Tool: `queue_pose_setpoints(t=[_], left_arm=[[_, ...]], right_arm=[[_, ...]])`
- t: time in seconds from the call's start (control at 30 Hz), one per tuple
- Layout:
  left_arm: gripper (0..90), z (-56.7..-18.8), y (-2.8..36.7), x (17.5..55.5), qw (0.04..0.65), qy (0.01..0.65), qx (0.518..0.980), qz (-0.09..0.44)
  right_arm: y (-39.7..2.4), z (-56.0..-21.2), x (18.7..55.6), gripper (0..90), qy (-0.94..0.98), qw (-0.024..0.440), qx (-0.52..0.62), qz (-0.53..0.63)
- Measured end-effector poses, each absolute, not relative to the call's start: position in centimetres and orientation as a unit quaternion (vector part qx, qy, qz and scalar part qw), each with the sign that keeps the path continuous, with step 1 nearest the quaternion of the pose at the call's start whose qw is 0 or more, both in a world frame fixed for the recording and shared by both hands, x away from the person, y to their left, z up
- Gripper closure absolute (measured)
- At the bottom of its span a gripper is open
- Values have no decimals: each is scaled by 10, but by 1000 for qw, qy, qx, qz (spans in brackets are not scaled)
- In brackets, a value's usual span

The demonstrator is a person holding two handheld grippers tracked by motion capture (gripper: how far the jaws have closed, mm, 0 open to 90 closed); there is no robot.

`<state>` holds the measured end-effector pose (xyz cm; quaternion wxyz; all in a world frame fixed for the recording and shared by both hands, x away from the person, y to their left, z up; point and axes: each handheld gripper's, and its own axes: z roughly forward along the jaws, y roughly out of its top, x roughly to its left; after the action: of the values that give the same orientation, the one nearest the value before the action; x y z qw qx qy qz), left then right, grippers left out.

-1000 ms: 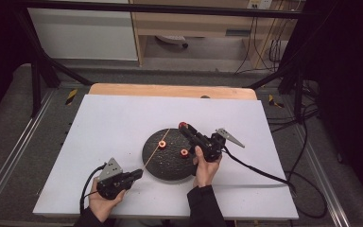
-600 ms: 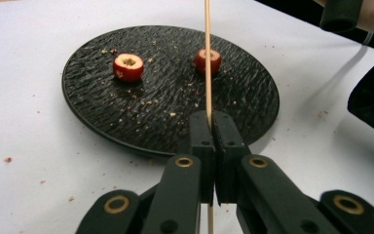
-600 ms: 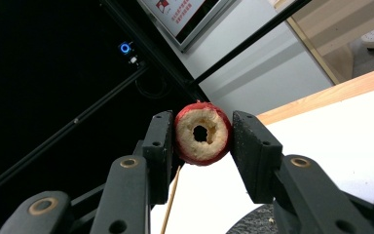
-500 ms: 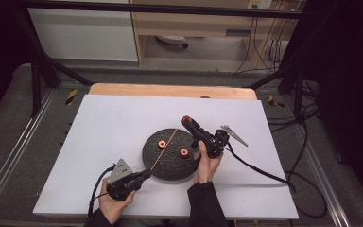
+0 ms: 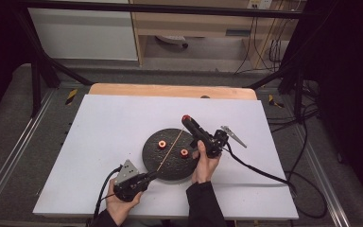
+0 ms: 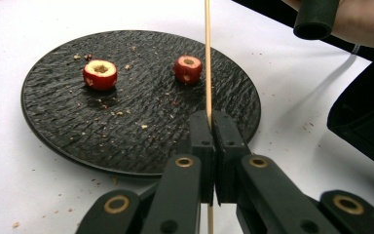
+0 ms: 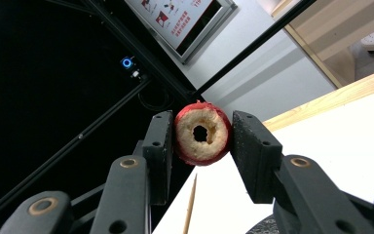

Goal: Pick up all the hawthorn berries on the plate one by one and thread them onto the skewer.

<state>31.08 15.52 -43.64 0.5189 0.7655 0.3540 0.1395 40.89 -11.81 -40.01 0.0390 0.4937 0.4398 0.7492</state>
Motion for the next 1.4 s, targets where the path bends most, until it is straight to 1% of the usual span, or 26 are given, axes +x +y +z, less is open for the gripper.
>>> queue_pose_setpoints(t=[1.2, 1.4], left_arm=[[881, -436, 151, 310, 525, 357, 759, 146], [881, -437, 148, 310, 531, 370, 749, 141]], right_arm=[[-118, -400, 407, 615, 437, 39, 489, 753], [-116, -402, 407, 615, 435, 38, 490, 755]])
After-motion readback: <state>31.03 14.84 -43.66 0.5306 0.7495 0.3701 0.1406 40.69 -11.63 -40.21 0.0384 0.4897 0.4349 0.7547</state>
